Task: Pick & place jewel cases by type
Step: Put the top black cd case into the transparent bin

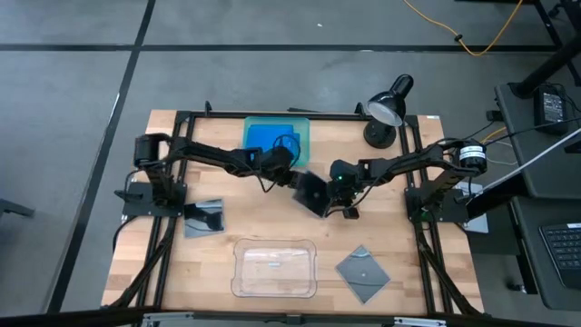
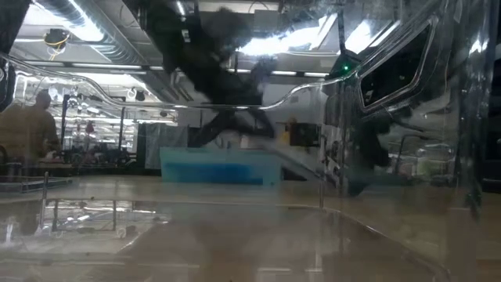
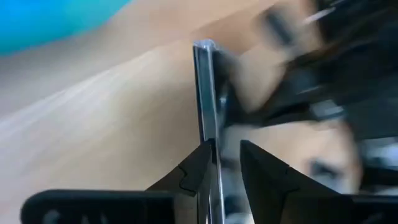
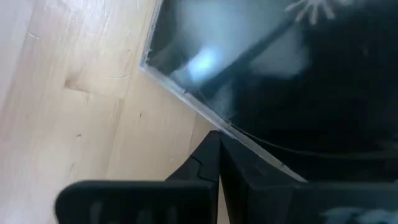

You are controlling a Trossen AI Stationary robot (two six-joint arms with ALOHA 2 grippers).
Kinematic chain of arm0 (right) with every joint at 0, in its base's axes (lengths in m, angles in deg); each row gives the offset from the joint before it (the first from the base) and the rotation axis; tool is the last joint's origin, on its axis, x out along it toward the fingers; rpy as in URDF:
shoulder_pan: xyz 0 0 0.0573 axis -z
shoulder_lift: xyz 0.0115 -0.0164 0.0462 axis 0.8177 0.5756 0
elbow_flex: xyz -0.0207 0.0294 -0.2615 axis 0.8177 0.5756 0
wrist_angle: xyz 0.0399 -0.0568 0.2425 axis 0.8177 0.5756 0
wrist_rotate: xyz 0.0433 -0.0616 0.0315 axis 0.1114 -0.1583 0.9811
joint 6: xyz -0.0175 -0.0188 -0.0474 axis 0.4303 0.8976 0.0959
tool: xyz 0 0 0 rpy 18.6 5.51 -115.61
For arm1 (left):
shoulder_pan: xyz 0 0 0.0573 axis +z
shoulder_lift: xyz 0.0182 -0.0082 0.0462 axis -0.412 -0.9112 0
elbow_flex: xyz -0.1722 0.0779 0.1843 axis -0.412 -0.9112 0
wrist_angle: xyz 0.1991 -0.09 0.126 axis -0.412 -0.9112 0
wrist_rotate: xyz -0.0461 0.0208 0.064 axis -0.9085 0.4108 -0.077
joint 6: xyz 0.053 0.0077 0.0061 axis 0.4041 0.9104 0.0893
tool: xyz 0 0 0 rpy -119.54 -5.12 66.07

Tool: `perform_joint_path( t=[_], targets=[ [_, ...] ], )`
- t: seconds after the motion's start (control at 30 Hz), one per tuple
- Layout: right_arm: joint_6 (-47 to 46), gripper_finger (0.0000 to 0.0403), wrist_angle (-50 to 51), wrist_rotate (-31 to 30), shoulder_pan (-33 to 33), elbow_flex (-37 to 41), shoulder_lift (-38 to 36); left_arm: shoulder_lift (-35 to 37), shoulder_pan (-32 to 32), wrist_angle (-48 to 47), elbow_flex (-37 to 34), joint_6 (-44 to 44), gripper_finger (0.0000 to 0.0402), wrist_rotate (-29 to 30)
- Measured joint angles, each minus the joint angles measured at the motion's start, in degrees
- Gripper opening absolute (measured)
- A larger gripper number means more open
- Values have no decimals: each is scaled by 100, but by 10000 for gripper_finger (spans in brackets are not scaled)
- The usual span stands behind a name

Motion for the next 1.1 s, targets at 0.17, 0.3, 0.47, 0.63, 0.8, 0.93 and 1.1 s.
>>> perform_joint_path(
  t=[0.17,0.3,0.47,0.63,0.8,0.93,1.1],
  targets=[
    [106,10,-72,-48,0,0,4,308,-81,283,28,-45,76,-261],
    [140,10,-128,-59,0,0,11,354,-115,258,26,-154,76,-134],
    [123,10,-134,-72,0,-1,15,64,-192,391,13,-156,76,-249],
    [100,10,-122,-78,0,-2,15,5,-212,237,18,-256,76,-58],
    [-17,10,-114,-59,0,-4,15,2,-66,-1012,15,-66,76,234],
    [-165,10,-118,-54,0,-4,15,-135,41,-1635,2,183,75,394],
    [-475,10,-185,-60,-51,26,15,-496,92,-1485,7,293,65,337]
  ],
)
